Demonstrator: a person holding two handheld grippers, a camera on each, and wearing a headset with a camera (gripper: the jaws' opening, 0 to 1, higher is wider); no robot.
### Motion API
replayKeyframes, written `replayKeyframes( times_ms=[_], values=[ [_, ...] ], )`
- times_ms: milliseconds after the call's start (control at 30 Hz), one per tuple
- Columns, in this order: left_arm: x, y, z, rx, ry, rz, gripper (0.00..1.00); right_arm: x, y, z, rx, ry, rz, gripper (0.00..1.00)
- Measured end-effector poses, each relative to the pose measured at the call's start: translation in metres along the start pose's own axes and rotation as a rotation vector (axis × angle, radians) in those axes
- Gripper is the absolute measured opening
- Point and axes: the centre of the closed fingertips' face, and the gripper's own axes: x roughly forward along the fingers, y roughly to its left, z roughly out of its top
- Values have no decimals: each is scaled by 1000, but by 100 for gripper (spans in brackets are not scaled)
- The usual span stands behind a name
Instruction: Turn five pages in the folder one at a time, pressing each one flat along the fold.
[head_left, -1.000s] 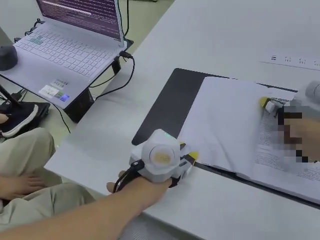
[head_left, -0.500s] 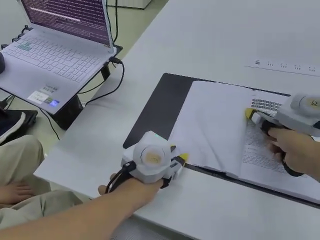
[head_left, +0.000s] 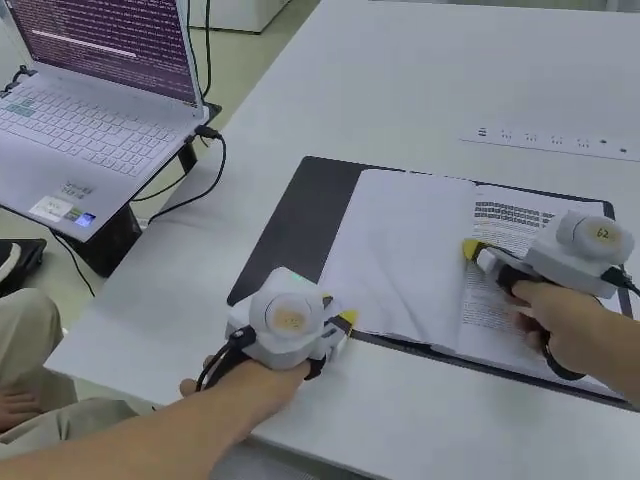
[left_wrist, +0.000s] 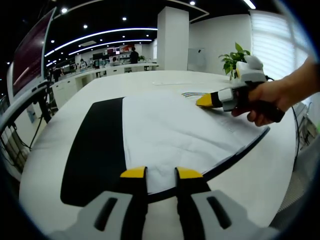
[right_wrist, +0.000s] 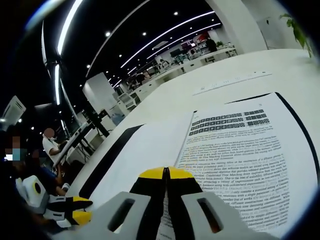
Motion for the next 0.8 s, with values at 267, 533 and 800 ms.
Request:
replayKeyframes(
  times_ms=[267,533,800],
  values=[
    [0,0,0,0,-2,-2,21,-7,3,-13,11,1,16,0],
    [1,0,0,2,-7,-6,21,-15,9,-26,1,14,31,0],
    [1,1,0,1,-9,-10,20,-26,15,-43,-12,42,53,0]
  ],
)
